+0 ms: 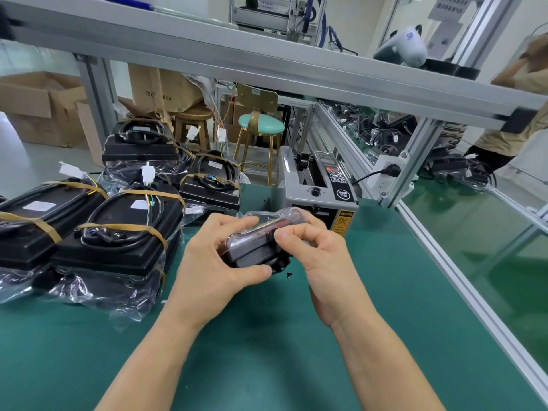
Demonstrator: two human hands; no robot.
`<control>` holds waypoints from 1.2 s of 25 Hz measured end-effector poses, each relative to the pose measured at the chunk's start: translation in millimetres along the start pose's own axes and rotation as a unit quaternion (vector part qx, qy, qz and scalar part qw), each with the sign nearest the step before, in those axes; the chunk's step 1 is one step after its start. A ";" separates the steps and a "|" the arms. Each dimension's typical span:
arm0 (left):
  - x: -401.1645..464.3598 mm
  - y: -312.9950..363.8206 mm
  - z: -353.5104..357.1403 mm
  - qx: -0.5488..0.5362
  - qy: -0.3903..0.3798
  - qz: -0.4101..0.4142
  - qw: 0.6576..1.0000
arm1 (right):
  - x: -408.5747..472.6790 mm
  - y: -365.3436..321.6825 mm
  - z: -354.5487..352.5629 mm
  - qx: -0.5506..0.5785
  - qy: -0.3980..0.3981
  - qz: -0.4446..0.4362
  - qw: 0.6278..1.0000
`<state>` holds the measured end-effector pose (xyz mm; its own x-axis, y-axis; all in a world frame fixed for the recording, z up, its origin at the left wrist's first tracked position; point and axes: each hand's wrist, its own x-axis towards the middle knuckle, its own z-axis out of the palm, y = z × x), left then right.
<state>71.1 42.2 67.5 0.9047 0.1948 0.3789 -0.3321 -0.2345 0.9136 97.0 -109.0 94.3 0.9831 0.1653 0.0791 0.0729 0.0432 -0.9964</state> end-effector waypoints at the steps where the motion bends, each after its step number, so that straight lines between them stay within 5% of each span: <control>1: 0.0 0.0 0.0 -0.001 0.000 -0.001 1.000 | -0.5 0.1 1.0 -0.003 0.005 -0.002 1.000; 17: 0.0 3.7 -0.8 0.007 -0.001 0.005 1.000 | 2.7 16.0 10.0 -0.055 0.077 -0.074 0.993; 21: -0.7 3.5 -1.2 0.002 -0.007 -0.002 1.000 | 3.1 18.6 9.2 0.023 0.102 -0.036 0.994; 30: -0.8 4.8 -4.3 -0.018 -0.015 -0.002 1.000 | 3.2 22.5 16.3 -0.018 0.035 -0.039 0.998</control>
<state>67.7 45.0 72.3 0.9136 0.1677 0.3704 -0.3367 -0.1988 0.9204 99.0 -91.5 72.7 0.9834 0.0937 0.1557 0.1548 0.0167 -0.9878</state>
